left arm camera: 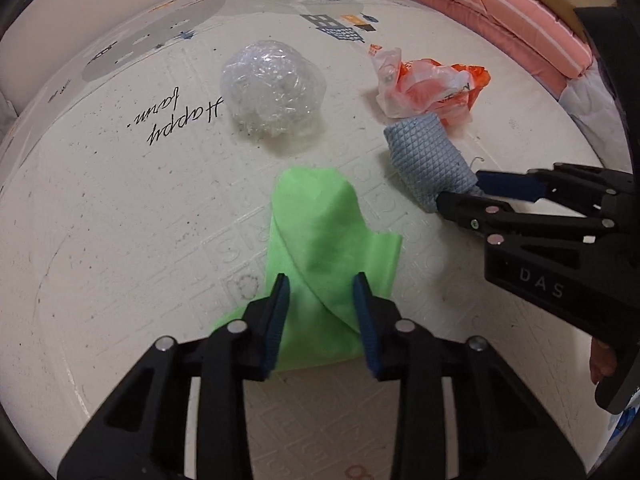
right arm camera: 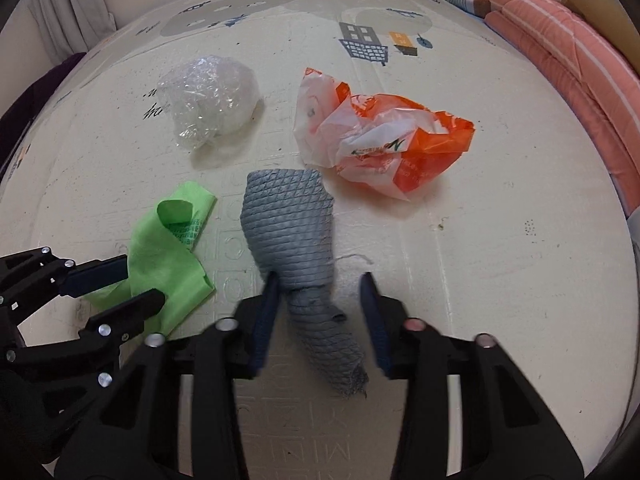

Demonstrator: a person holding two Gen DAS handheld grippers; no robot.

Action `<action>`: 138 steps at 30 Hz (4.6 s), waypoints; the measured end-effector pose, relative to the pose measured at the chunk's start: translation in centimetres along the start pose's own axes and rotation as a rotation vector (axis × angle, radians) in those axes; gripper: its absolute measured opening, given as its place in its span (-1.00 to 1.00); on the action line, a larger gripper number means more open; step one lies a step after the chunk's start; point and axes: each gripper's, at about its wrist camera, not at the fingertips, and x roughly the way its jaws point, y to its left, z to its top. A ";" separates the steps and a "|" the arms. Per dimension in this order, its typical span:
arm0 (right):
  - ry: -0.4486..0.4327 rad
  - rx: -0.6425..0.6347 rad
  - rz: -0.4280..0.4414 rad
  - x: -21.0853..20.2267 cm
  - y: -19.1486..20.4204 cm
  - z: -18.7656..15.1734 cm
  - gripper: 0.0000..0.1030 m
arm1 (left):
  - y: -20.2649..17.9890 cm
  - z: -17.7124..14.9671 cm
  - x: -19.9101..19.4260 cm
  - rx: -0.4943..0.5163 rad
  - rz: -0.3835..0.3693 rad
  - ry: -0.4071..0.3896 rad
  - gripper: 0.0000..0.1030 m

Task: Collect trash
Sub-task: 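Grasp the green cloth with the left tool while the right tool grasps the grey sock, then carry both items to the grey bin and open both tools over it, then move both open tools back toward the orange bag and plastic wrap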

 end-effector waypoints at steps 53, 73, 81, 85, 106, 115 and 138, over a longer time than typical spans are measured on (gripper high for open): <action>-0.111 0.728 -0.391 -43.4 -7.0 -38.8 -0.86 | -28.8 -14.3 -30.6 0.596 -0.365 -0.122 -0.92; -0.090 0.900 -0.402 -42.2 -15.3 -55.2 -0.85 | -45.3 -26.4 -27.2 0.778 -0.489 -0.026 -0.92; -0.107 0.920 -0.372 -41.8 -16.8 -56.2 -0.29 | -47.2 -26.8 -26.5 0.794 -0.489 -0.025 -0.92; -0.101 0.919 -0.388 -41.9 -17.0 -56.3 -0.17 | -47.8 -27.2 -26.2 0.809 -0.489 -0.017 -0.92; -0.035 1.035 -0.455 -44.9 -17.7 -63.6 -0.17 | -53.7 -30.8 -24.7 0.929 -0.517 0.026 -0.84; -0.028 1.044 -0.457 -45.0 -17.7 -64.0 -0.17 | -53.9 -31.0 -24.0 0.911 -0.510 0.018 0.28; -0.056 0.814 -0.370 -43.2 -12.7 -49.2 -0.17 | -39.4 -20.9 -25.9 0.658 -0.359 -0.045 0.28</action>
